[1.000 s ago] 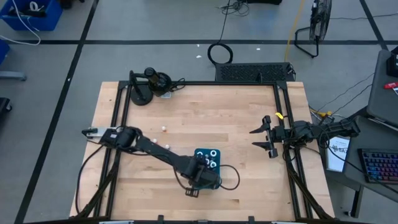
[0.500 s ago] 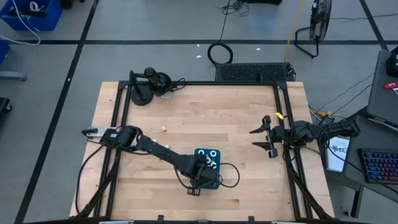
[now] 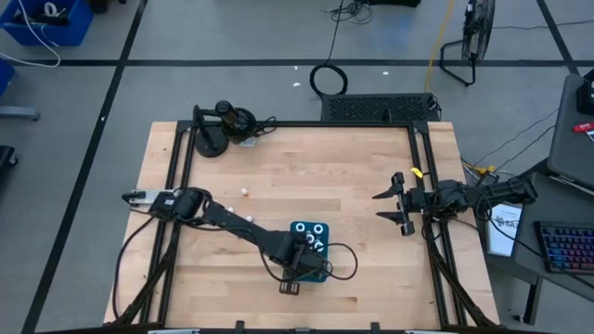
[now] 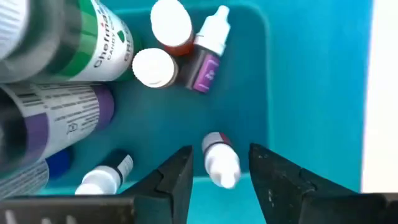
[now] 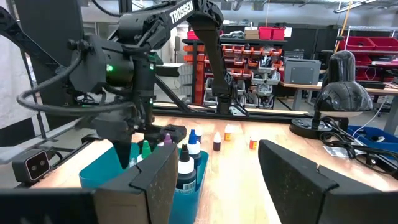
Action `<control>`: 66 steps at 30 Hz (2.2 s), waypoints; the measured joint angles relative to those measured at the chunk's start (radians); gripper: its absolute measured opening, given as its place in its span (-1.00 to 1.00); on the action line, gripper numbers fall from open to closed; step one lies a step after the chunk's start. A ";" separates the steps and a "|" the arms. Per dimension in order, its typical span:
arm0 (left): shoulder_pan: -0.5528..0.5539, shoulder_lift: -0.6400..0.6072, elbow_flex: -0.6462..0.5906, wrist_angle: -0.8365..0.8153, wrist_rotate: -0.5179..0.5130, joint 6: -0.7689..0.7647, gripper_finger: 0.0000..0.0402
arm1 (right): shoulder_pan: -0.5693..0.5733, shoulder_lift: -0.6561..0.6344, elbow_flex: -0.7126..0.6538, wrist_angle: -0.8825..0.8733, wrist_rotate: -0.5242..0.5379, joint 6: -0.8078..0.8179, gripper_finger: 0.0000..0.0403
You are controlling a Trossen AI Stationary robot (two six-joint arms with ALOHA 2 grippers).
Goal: Pick & Place food coloring
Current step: Put the blue small food coloring bottle into the blue bin
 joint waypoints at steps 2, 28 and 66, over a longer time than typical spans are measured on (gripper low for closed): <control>0.001 -0.001 0.017 -0.009 0.000 0.000 -0.19 | 0.000 0.000 0.000 0.000 0.000 0.000 0.05; -0.071 -0.254 0.083 -0.530 -0.255 -0.433 -0.41 | 0.000 0.000 0.001 0.001 0.000 0.000 0.05; 0.069 -0.843 -0.978 0.120 -0.052 -0.941 0.17 | 0.000 0.000 0.001 0.000 0.000 0.000 0.05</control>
